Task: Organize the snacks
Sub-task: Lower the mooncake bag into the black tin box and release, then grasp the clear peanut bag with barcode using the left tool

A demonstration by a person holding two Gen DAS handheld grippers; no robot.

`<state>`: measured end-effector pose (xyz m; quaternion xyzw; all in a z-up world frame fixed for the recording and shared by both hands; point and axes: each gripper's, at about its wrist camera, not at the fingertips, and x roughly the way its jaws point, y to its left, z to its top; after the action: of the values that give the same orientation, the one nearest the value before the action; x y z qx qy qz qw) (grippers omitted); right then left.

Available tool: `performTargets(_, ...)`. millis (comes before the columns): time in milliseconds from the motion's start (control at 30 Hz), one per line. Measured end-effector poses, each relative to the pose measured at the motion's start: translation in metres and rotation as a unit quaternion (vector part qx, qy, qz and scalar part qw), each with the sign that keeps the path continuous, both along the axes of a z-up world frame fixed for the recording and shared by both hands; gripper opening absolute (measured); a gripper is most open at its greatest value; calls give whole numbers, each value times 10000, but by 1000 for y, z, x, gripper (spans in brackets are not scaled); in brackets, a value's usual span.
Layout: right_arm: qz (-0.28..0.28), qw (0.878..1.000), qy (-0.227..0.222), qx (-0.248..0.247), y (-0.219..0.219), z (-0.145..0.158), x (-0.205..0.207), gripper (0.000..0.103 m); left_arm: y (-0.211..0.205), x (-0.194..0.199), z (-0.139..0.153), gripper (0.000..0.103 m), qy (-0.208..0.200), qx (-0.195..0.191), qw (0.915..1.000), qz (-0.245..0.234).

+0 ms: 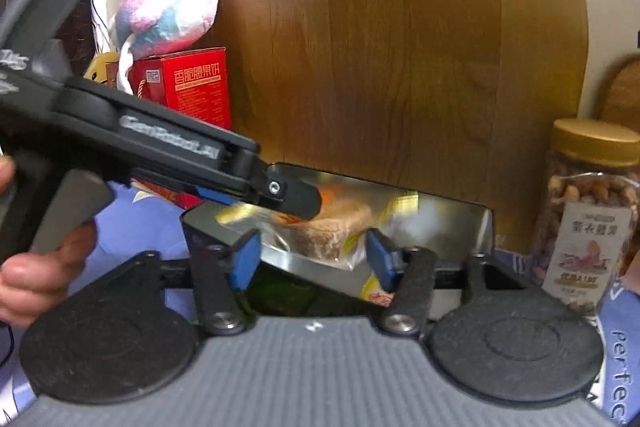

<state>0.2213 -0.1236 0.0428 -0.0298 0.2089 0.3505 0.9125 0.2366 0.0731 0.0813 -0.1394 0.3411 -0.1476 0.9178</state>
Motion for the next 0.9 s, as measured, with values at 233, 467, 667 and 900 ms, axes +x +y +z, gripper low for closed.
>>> performTargets(233,-616,9911,366,1124,-74,-4,-38,62,7,-51,9,60,-264,-263,9988,-321)
performTargets(467,-1124,9586,1950,1744,-125,-55,-43,61,-45,-55,-39,61,648,-285,9927,-974)
performTargets(667,-559,9644,2093,1517,-98,-58,-62,31,-58,-70,-50,49,683,-286,9933,-884)
performTargets(900,-614,9767,1188,1677,-101,-35,-92,21,-51,-96,-19,37,245,-561,9952,-757)
